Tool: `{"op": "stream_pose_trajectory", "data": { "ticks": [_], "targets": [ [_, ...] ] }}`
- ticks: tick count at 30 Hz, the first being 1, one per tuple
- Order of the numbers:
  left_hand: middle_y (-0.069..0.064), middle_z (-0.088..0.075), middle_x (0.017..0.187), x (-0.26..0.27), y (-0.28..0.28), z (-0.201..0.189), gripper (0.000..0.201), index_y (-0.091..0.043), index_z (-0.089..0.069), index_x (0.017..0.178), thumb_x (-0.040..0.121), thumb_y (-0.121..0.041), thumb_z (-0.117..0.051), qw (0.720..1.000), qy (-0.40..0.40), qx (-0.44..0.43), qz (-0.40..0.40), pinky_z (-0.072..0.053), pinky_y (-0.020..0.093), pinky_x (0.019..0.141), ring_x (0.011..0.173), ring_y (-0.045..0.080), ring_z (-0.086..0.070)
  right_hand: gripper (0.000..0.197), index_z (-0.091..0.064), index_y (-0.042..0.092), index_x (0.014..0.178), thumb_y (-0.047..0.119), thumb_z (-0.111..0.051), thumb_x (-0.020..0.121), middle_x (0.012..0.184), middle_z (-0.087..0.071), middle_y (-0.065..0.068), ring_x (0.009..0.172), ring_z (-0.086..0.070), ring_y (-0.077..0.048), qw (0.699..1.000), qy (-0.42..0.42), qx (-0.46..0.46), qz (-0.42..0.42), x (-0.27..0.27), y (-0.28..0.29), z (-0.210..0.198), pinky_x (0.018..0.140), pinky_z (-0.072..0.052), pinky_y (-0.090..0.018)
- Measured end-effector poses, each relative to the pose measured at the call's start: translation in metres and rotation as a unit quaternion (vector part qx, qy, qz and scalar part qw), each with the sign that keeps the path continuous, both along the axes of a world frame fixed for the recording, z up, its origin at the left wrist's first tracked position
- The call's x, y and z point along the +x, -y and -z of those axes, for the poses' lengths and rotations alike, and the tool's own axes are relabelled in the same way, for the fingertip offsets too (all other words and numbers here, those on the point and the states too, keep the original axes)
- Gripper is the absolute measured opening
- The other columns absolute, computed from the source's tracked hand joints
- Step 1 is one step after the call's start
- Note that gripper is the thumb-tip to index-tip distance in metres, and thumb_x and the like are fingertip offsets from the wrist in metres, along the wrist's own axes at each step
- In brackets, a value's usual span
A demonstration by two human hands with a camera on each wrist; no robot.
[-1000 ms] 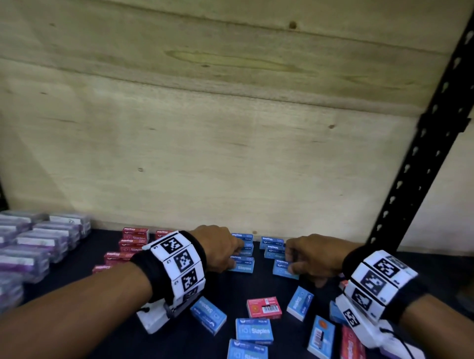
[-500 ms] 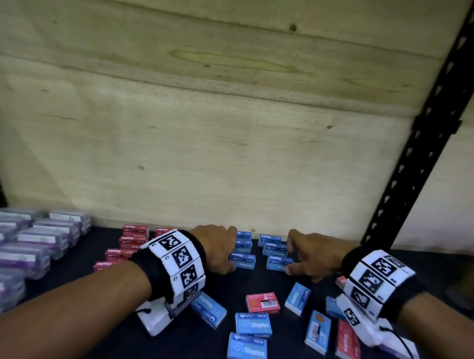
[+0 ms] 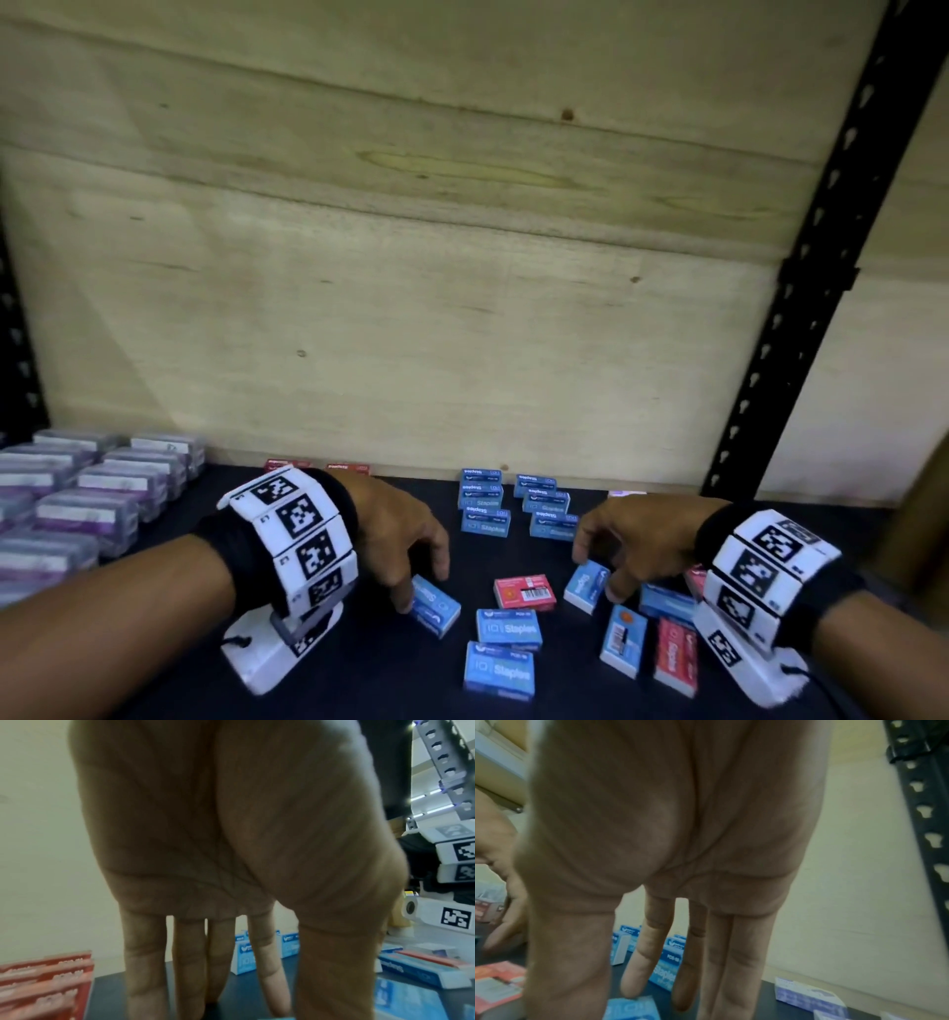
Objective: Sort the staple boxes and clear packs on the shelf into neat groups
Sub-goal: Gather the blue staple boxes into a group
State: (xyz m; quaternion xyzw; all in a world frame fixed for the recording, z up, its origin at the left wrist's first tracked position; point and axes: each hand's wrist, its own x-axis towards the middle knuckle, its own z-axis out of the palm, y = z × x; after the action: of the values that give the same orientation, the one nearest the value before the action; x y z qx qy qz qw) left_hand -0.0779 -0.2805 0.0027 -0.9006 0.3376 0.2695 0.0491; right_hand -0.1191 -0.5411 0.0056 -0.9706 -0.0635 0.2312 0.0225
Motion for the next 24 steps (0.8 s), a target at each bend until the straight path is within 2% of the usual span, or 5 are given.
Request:
{"op": "stream_pose_trajectory", "data": {
  "ticks": [5,10,15,18,24],
  "targets": [
    [-0.010,-0.059,0.123,-0.002,-0.005,0.008,0.041,-0.034,-0.062,0.119,0.081,-0.039,-0.075,0.999,0.024,-0.021,0.020,-0.045,0.037,0.099,0.112,0.013,-0.054,0.051,-0.058,0.034,0.129,0.028,-0.077,0.083,0.105,-0.049,0.013,0.098,-0.049,-0.008,0.999,0.013,-0.041,-0.030,-0.004,-0.009,0.003,0.085,-0.039,-0.024],
    [-0.012,-0.060,0.097,0.001,-0.009,0.014,0.038,-0.024,-0.063,0.108,0.076,-0.036,-0.080,0.996,0.048,-0.069,-0.001,-0.048,0.028,0.080,0.095,0.012,-0.059,0.033,-0.063,0.026,0.108,0.038,-0.077,0.081,0.086,-0.053,0.016,0.081,-0.052,-0.007,0.998,0.049,-0.032,-0.013,-0.006,-0.011,0.007,0.063,-0.039,-0.020],
    [-0.009,-0.063,0.090,0.002,-0.009,0.013,0.047,-0.027,-0.062,0.117,0.075,-0.031,-0.082,0.995,0.013,-0.099,0.010,-0.045,0.019,0.066,0.074,0.005,-0.055,0.031,-0.055,0.029,0.102,0.033,-0.077,0.081,0.088,-0.059,0.013,0.078,-0.054,-0.009,0.999,0.050,-0.011,0.000,-0.001,-0.010,0.011,0.072,-0.045,-0.026],
    [-0.006,-0.066,0.094,0.003,-0.006,0.014,0.038,-0.027,-0.065,0.117,0.082,-0.034,-0.076,0.996,0.011,-0.088,0.028,-0.042,0.019,0.067,0.078,0.006,-0.056,0.028,-0.055,0.030,0.102,0.027,-0.075,0.083,0.092,-0.062,0.011,0.074,-0.053,-0.007,0.999,0.051,-0.008,0.000,0.002,-0.010,0.011,0.065,-0.043,-0.022],
    [-0.013,-0.060,0.092,0.009,0.000,0.018,0.029,-0.023,-0.064,0.109,0.083,-0.028,-0.075,0.990,0.057,-0.127,0.008,-0.044,0.021,0.072,0.080,0.007,-0.055,0.018,-0.054,0.032,0.098,0.028,-0.067,0.087,0.086,-0.058,0.013,0.080,-0.056,-0.012,0.998,0.057,-0.007,0.004,0.008,-0.008,0.005,0.074,-0.047,-0.027]
  ]
}}
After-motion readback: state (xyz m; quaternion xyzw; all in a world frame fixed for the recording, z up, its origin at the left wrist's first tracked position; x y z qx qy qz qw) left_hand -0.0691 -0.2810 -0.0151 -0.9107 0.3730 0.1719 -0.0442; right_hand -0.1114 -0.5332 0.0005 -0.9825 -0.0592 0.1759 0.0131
